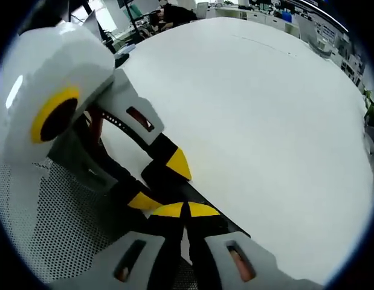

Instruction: Press the specified remote control buttons in sequence, fully releasing each button before pressing the next.

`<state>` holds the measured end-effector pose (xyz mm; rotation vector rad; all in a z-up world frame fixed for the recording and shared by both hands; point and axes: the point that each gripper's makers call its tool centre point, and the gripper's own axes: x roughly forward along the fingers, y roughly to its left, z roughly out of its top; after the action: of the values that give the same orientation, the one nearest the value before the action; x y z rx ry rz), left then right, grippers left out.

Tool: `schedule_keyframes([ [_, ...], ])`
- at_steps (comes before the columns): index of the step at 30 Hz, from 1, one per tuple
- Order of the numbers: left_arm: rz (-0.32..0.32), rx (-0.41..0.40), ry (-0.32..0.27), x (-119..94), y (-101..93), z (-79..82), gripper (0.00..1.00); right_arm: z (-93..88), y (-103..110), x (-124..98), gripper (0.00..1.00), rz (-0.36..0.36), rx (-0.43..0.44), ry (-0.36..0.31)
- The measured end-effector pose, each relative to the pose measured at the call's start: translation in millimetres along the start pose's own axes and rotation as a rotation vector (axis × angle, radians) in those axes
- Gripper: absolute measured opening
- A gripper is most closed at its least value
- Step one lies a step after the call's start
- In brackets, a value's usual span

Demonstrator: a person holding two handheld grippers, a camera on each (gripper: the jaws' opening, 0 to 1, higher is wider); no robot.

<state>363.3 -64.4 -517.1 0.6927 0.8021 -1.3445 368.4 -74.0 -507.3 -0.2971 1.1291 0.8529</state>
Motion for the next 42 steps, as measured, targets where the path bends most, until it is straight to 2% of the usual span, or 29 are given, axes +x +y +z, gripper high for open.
schedule_keyframes([
  [14,-0.009,-0.012,-0.036,3.7,-0.5,6.0,0.24,-2.8,-4.7,-0.7,0.00,-0.013,0.017,0.013],
  [18,-0.009,-0.006,-0.042,3.0,-0.9,4.8,0.25,-3.1,-3.0,0.0,0.00,-0.041,-0.062,0.002],
  [23,-0.022,-0.040,-0.041,-1.6,0.2,-0.7,0.25,-3.2,-4.2,0.5,0.00,-0.039,-0.049,-0.005],
  [32,-0.020,-0.014,-0.036,-1.8,-0.9,-1.8,0.24,-3.6,-3.1,0.4,0.00,-0.052,-0.088,-0.013],
  [42,-0.016,-0.004,-0.050,3.2,-2.3,4.3,0.24,-7.2,-9.7,-2.8,0.00,-0.065,-0.052,0.020],
])
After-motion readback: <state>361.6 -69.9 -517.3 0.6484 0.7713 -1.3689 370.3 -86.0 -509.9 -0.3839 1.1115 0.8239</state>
